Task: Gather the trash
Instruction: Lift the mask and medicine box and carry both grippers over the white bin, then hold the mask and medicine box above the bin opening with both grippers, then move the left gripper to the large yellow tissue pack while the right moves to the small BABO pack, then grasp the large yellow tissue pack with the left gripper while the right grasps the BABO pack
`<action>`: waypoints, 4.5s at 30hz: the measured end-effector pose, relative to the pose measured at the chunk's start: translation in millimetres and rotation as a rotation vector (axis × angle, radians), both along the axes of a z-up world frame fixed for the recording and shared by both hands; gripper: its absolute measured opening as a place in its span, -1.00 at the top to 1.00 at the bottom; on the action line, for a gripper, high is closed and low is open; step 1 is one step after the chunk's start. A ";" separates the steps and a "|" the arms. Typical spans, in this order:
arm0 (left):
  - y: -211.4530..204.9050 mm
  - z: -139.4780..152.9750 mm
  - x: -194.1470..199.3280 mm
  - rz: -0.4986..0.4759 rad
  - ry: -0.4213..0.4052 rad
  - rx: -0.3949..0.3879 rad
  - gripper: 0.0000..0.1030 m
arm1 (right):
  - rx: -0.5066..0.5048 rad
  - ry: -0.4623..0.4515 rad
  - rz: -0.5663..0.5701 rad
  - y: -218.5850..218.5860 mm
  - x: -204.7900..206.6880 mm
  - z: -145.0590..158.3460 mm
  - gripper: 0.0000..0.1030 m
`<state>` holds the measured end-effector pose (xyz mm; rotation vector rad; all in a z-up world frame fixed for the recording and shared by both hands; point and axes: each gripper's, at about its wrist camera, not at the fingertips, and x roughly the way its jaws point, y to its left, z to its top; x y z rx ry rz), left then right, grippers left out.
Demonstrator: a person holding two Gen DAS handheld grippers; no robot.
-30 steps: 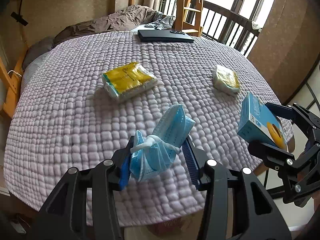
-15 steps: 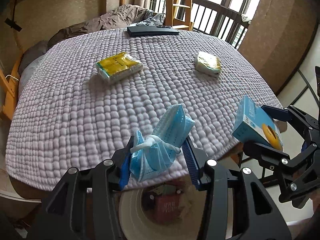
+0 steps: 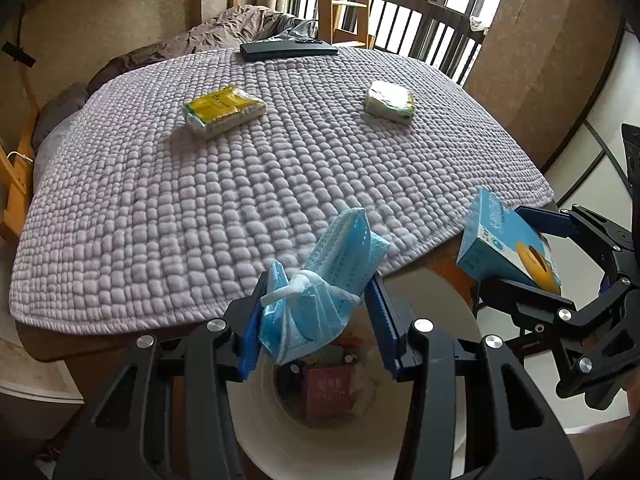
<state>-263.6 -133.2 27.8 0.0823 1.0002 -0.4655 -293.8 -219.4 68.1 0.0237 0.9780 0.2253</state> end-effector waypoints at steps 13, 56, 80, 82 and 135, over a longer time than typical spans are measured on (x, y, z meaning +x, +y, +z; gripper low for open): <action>0.1 -5.0 -22.4 -0.009 0.028 0.032 0.05 | -0.007 0.024 0.019 3.9 -20.8 -4.6 -0.85; -16.4 -78.9 -42.4 -0.018 0.139 0.170 0.05 | -0.030 0.169 0.073 20.5 -41.7 -65.8 -0.85; -21.6 -105.8 -30.0 -0.013 0.156 0.170 -0.40 | -0.068 0.183 0.112 40.7 -33.5 -93.0 -0.92; -21.1 -103.3 -28.8 -0.014 0.149 0.167 -0.41 | -0.078 0.170 0.115 43.2 -32.9 -91.3 -0.92; -29.3 -27.6 198.4 0.199 -0.047 0.076 -0.96 | -0.121 -0.047 -0.139 -52.7 205.0 -38.0 -0.92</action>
